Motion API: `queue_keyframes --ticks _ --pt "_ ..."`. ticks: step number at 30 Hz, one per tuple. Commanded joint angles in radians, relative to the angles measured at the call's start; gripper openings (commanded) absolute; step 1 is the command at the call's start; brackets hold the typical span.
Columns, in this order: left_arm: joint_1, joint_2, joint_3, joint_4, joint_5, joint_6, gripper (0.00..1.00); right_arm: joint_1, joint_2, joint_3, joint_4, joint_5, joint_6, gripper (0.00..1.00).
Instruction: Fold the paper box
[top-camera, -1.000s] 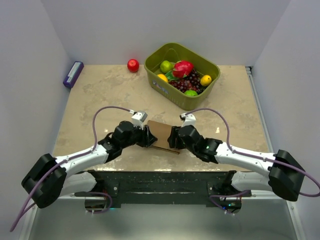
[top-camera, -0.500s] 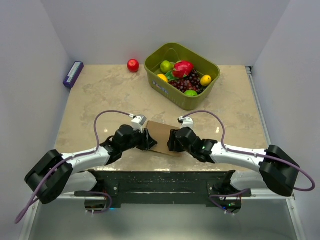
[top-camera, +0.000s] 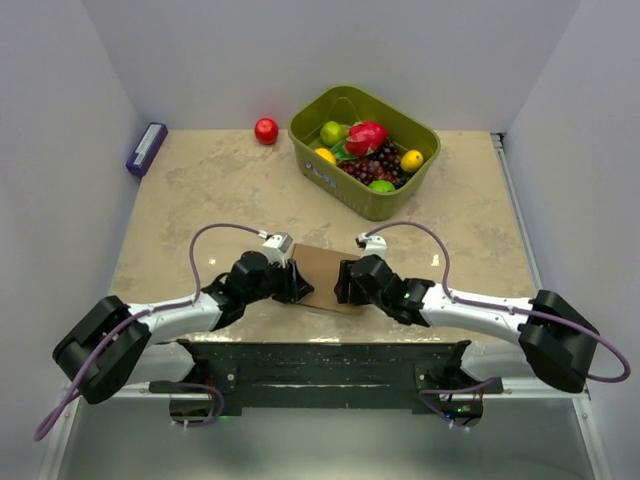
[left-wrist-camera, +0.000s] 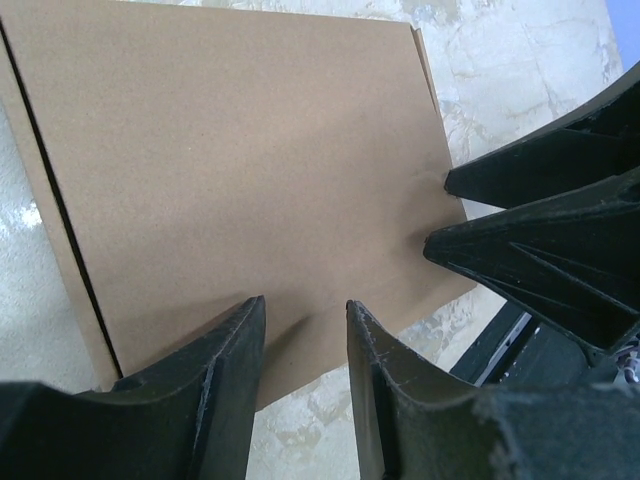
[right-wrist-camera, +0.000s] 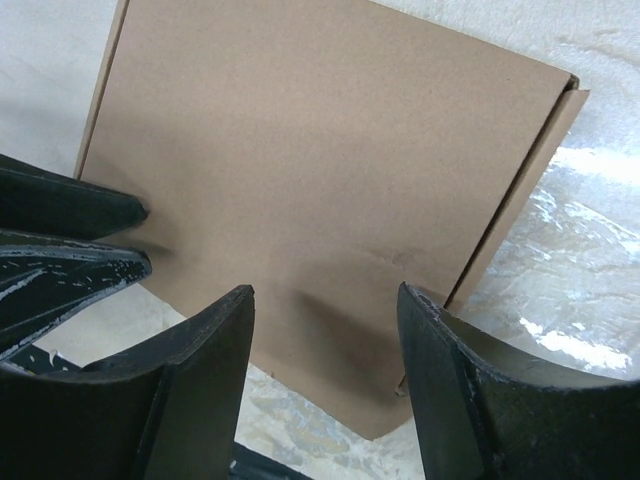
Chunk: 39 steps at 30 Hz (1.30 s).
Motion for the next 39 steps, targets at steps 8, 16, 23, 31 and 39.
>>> queue_keyframes --ticks 8,16,23,31,39 --pt "0.008 0.005 0.062 -0.001 0.017 0.035 0.44 0.005 -0.044 0.056 -0.114 0.011 -0.029 0.62" --pt "0.008 0.060 -0.018 0.071 0.032 0.010 0.44 0.006 0.054 0.003 -0.077 -0.049 0.007 0.60" --pt "0.006 0.034 0.034 0.019 0.032 0.030 0.47 0.005 0.014 0.059 -0.152 -0.026 -0.010 0.62" --pt "0.049 -0.082 0.167 -0.136 0.029 0.102 0.74 -0.110 -0.076 0.153 -0.246 -0.064 -0.095 0.74" --pt "0.212 -0.137 0.135 -0.170 0.140 0.101 0.84 -0.273 -0.099 0.009 -0.101 -0.323 -0.096 0.73"
